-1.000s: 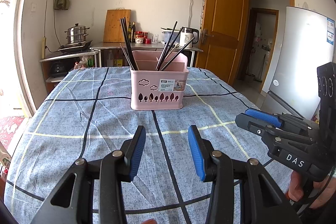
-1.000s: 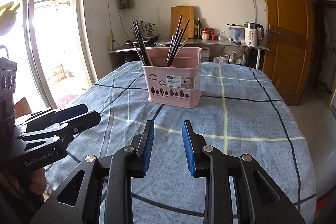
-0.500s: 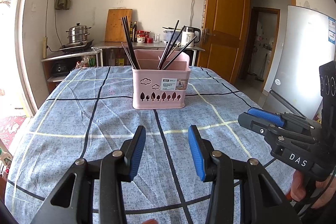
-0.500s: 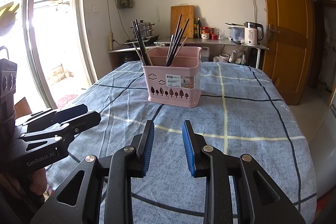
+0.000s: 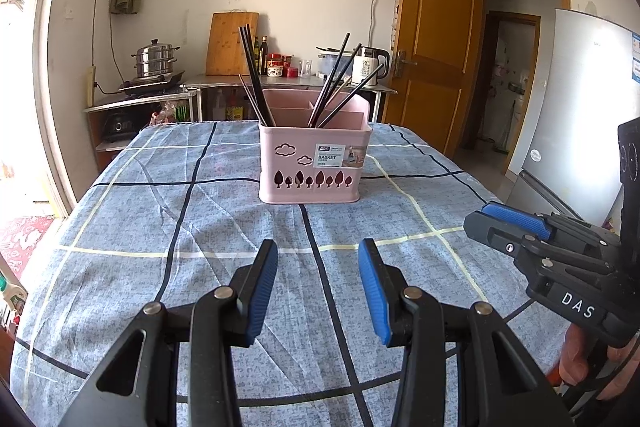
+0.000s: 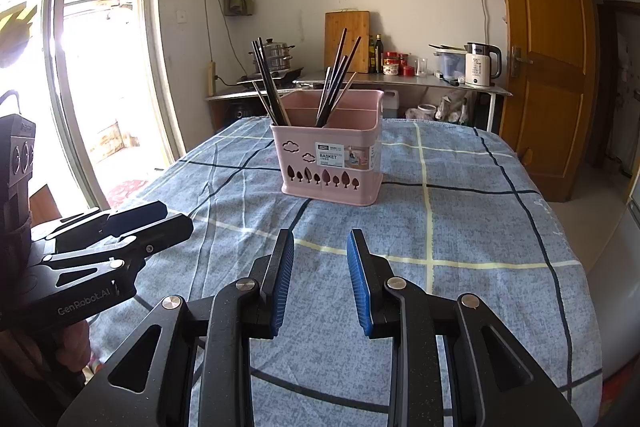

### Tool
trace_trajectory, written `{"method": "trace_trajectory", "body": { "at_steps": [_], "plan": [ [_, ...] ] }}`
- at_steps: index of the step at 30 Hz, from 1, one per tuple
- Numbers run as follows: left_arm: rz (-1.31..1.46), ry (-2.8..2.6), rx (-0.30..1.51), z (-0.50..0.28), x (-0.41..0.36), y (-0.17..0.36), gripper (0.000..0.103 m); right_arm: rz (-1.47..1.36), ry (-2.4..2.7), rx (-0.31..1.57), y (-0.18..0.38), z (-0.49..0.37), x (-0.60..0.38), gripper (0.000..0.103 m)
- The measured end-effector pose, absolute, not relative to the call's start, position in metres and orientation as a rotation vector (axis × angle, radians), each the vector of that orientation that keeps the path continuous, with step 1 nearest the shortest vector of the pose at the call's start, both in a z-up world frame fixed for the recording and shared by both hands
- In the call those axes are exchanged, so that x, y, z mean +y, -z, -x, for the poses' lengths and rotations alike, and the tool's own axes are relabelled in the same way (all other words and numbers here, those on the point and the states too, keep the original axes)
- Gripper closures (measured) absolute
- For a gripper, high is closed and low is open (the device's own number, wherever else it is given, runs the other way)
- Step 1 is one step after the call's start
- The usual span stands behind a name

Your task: Organize utensils

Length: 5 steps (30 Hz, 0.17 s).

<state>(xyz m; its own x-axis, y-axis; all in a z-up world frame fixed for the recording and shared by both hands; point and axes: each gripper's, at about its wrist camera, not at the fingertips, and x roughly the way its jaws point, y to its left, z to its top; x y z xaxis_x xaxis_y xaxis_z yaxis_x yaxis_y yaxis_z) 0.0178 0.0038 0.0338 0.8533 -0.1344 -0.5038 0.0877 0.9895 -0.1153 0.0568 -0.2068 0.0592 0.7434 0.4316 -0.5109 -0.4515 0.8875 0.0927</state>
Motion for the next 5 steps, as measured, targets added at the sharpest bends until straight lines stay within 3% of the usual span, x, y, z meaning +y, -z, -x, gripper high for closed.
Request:
{"method": "trace_trajectory", "body": {
  "at_steps": [5],
  "plan": [
    [0.096,0.11,0.539,-0.0186,0.0055,-0.0332,0.059,0.036,-0.482,0.55,-0.0603,-0.0566,-0.2072,0.075]
  ]
}}
